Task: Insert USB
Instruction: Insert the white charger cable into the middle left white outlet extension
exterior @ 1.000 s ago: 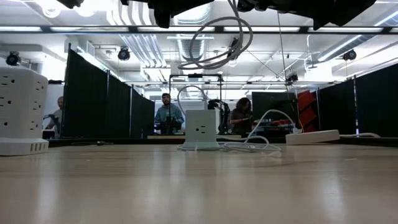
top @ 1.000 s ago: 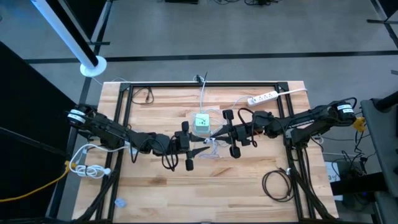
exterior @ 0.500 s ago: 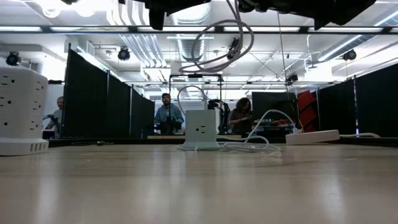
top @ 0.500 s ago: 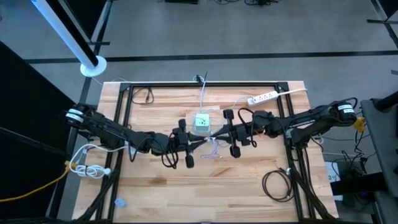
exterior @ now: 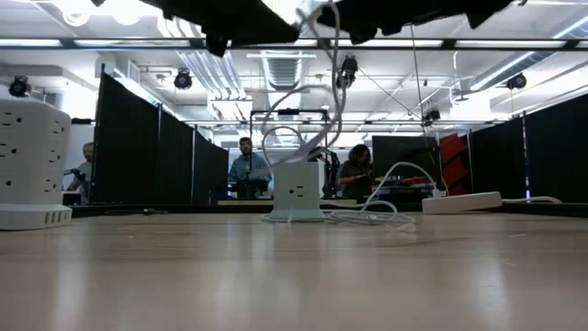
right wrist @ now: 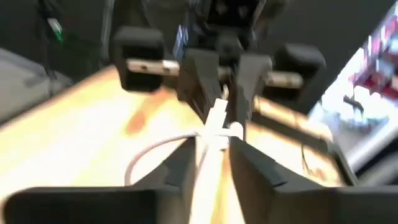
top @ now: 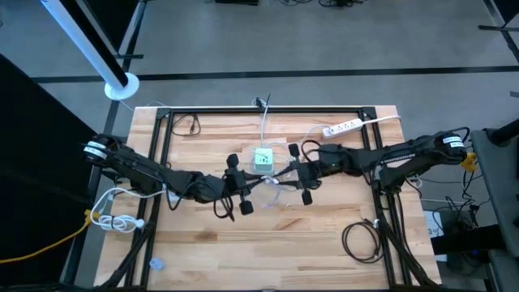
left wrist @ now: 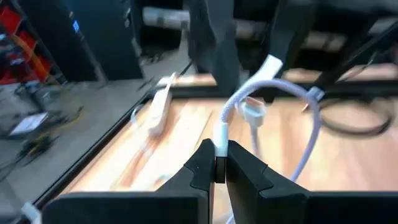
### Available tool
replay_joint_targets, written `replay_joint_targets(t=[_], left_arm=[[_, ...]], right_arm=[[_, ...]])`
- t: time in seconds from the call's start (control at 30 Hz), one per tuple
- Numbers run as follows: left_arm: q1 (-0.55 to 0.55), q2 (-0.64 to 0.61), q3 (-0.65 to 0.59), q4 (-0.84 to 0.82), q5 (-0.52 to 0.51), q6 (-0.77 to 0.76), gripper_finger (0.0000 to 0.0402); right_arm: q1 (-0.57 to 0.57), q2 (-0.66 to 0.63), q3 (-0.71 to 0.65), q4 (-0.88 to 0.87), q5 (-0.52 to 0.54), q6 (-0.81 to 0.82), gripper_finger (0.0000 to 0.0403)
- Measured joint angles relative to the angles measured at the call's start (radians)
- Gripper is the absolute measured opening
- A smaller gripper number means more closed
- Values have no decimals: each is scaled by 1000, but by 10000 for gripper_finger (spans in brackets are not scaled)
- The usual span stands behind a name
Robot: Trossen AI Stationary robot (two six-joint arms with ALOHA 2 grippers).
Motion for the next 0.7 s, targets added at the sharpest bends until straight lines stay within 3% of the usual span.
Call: replay_joint_targets(t=[0.17,0.3,0.47,0.7], left_arm=[[1,5,0,-31,-2,-20,15],[1,26,0,-48,-1,-28,15],[1,59,0,-83,-1,-72,15],[-6,70,0,-106,-11,-85,15]], right_arm=[[0,11,162,-305,145,-4,180],[-1,53,289,-451,194,-25,213],[0,127,393,-459,194,-14,220],[3,255,418,-484,198,17,199]])
